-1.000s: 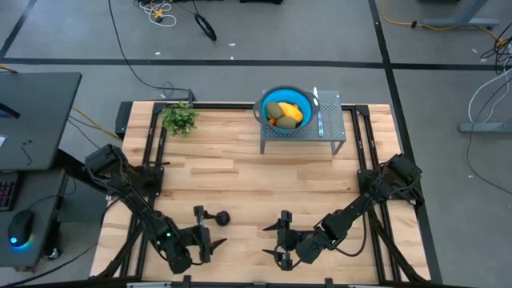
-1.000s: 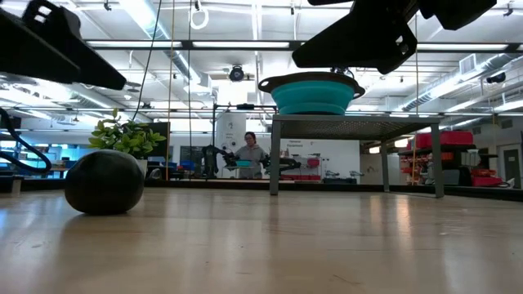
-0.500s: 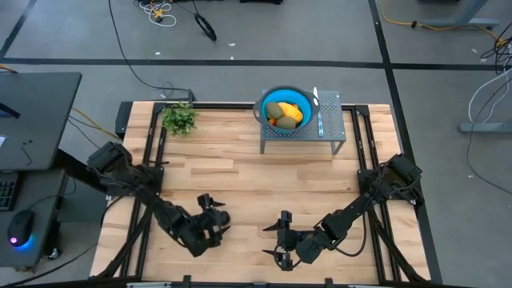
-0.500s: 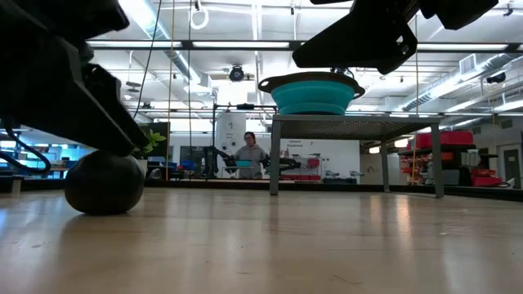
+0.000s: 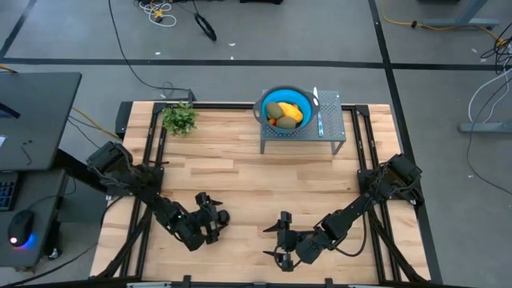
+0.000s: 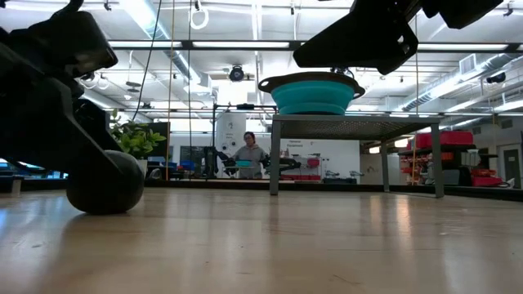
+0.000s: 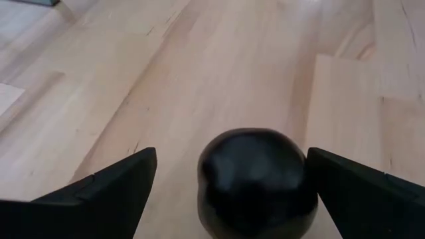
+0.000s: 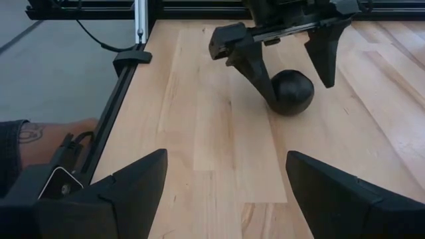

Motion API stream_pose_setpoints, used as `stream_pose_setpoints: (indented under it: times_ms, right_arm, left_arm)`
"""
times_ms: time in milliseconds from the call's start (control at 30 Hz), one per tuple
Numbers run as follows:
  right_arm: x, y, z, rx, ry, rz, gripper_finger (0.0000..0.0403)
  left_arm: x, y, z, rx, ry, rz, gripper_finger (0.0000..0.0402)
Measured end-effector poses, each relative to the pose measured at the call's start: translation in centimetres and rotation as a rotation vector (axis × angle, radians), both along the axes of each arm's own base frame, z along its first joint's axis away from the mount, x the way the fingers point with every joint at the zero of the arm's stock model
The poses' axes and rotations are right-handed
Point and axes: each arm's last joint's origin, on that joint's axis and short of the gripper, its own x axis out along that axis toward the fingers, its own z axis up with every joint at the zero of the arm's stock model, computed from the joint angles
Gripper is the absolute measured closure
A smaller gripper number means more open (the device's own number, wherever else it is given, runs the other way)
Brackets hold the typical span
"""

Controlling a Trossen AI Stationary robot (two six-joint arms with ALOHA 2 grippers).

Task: Pick & Place Fruit
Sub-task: Put the black plum into the blue strainer bowl

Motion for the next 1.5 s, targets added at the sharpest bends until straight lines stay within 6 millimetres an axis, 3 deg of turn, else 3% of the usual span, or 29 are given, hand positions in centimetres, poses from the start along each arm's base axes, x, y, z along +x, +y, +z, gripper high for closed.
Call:
stream_pose_setpoints:
  times_ms: [233, 800, 1067, 1233, 1500]
  right_arm:
    - [0.0, 0.0, 0.0, -0.001, 0.0, 0.0, 0.0084]
    - [0.0, 0.0, 0.0, 0.001, 0.0, -0.002, 0.0084]
    - [-0.5, 0.6, 0.0, 0.005, 0.001, 0.025, 0.0084]
    - [-1.2, 1.3, 0.7, 0.005, -0.02, 0.049, 0.0084]
    - [-3.0, 3.0, 2.1, 0.048, -0.041, 0.118, 0.0084]
  left_arm:
    - [0.0, 0.0, -0.1, -0.013, 0.013, -0.005, 0.0022]
    - [-0.3, 0.2, -0.3, -0.032, 0.033, 0.021, 0.0142]
    - [-0.2, 0.1, -0.2, -0.038, 0.025, 0.027, 0.0132]
    - [1.5, -0.2, 1.3, -0.038, -0.012, 0.03, 0.0142]
    - [6.6, 0.3, 5.8, 0.043, -0.056, -0.039, 0.0139]
